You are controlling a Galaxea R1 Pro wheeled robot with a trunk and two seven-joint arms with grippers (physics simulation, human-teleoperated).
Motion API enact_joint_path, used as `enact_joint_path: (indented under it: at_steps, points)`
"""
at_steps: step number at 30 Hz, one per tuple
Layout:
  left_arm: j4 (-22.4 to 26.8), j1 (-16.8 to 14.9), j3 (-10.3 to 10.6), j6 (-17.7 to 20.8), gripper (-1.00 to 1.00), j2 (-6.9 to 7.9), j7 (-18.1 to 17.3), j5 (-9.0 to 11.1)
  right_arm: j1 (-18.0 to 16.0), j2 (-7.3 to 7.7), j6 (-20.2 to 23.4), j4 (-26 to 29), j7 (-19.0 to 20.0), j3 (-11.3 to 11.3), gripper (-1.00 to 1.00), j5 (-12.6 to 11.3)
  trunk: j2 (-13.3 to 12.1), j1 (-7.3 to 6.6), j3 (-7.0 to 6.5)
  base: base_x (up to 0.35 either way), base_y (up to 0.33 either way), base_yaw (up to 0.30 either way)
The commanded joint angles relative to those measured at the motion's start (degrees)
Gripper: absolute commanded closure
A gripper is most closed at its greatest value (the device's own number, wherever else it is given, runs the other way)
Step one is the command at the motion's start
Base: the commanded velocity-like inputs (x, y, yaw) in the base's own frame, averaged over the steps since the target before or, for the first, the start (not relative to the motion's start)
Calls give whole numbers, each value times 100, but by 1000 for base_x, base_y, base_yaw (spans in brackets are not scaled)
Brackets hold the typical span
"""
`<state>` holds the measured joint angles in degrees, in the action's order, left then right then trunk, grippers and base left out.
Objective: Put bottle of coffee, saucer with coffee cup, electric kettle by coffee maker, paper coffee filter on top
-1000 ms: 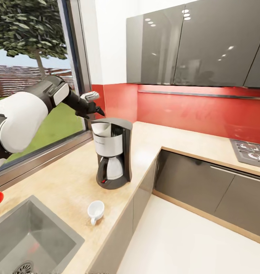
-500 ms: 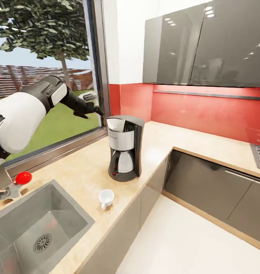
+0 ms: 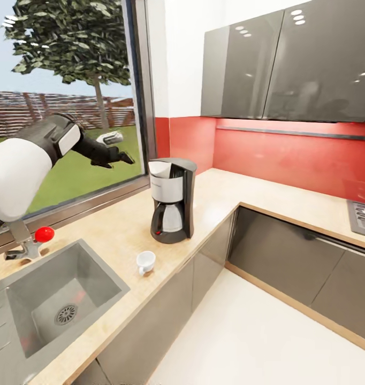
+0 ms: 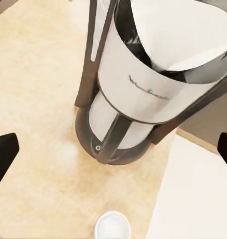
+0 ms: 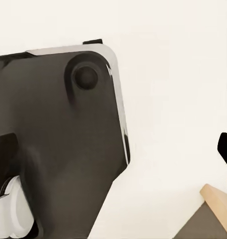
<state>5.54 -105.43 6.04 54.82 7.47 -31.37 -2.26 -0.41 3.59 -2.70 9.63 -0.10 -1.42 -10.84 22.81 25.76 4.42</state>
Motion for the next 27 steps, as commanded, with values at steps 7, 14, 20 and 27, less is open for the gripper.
enact_joint_path:
  at_steps: [7, 14, 20, 27]
  points:
    - [22, 807, 56, -1188, -100, 506, -79, -34, -6, -7, -375, 171, 1, -6, -100, -58, 11, 3, 12, -3, -2, 0]
    - [693, 2189, 67, -2442, -100, 533, -75, -49, -7, -19, -434, 197, 1, 10, -100, -73, 11, 3, 12, 0, 0, 0]
    - [3440, 4231, 52, -2624, -100, 570, -57, -60, -9, -25, -532, 197, 1, 10, -100, -67, 11, 3, 12, 0, 0, 59]
    - [4856, 5276, -5, -2649, -100, 571, -27, -56, -8, -25, -538, 191, -1, 14, -100, -67, 11, 3, 12, 0, 0, 257]
